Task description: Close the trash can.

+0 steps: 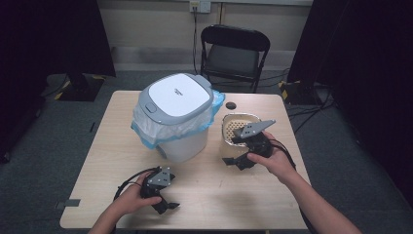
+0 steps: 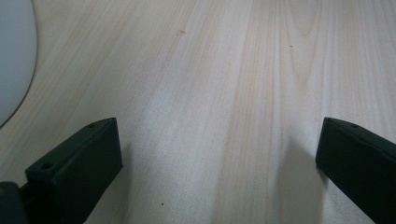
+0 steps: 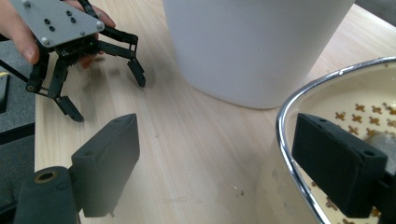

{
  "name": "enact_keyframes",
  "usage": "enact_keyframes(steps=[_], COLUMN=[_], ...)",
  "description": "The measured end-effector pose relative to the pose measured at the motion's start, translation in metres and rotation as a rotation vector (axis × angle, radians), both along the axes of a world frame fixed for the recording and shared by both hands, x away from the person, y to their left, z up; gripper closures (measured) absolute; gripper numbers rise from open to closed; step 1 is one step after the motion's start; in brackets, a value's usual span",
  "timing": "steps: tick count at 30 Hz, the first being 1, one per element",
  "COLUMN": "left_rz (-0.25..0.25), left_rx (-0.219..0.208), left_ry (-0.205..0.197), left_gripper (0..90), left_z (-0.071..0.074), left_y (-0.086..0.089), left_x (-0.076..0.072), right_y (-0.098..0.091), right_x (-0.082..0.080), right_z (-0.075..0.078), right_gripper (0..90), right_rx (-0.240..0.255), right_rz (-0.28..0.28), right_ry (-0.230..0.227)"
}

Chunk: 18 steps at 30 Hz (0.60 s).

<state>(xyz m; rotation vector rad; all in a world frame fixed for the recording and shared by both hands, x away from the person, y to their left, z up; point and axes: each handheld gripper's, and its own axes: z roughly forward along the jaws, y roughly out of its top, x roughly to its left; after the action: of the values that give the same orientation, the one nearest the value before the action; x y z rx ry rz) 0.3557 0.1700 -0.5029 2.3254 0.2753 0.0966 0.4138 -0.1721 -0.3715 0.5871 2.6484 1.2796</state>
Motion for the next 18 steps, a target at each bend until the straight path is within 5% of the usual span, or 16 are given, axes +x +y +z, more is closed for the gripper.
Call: enact_keyframes(steps=[18], left_rz=[0.006], left_rx=[-0.007], left_ry=[0.004], left_gripper=[0.0], left_z=[0.000], left_y=[0.000], left_x=[-0.001], right_y=[-0.012], right_x=[-0.014], right_z=[-0.004], right_gripper=[14.6], right_rx=[0.006], right_rz=[0.023], right_ry=[0.007])
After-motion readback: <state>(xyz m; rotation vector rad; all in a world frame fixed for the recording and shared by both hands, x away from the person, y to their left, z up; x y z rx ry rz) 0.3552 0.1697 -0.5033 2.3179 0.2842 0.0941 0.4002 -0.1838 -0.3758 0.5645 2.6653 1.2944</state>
